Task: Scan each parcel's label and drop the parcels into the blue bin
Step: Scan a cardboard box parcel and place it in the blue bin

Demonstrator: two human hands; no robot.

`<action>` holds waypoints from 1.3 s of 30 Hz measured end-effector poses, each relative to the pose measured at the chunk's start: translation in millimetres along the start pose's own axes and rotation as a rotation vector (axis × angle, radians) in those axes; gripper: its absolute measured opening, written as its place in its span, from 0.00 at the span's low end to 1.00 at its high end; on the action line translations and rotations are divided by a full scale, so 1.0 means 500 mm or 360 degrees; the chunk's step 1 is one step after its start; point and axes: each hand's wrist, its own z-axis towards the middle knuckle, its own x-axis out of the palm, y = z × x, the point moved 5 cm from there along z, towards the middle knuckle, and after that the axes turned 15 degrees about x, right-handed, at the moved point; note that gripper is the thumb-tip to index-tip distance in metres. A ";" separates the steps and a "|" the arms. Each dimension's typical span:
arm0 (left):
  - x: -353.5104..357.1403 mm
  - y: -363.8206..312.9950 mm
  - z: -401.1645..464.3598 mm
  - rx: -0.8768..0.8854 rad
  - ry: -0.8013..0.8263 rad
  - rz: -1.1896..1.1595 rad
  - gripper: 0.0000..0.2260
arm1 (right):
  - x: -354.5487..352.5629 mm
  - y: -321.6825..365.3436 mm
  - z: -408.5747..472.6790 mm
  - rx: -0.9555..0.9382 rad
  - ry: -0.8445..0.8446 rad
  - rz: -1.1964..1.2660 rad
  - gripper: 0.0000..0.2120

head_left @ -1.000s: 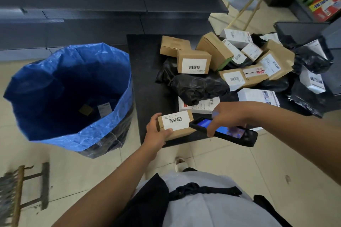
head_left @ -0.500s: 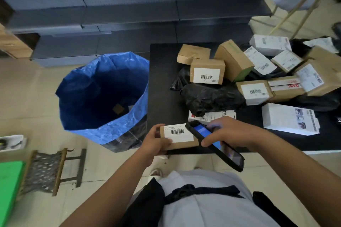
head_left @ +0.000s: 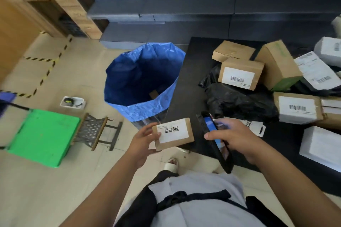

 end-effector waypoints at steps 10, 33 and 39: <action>-0.112 -0.049 -0.016 0.0133 -0.0257 -0.0279 0.21 | 0.075 0.070 0.055 -0.0047 0.0149 -0.0063 0.08; -0.317 -0.222 0.630 -0.0006 -0.0214 -0.0170 0.34 | 0.226 0.323 0.188 0.0044 -0.0245 0.0226 0.10; -0.308 -0.220 0.668 -0.0038 -0.0223 -0.0015 0.19 | 0.236 0.306 0.190 0.0150 -0.0330 0.0281 0.23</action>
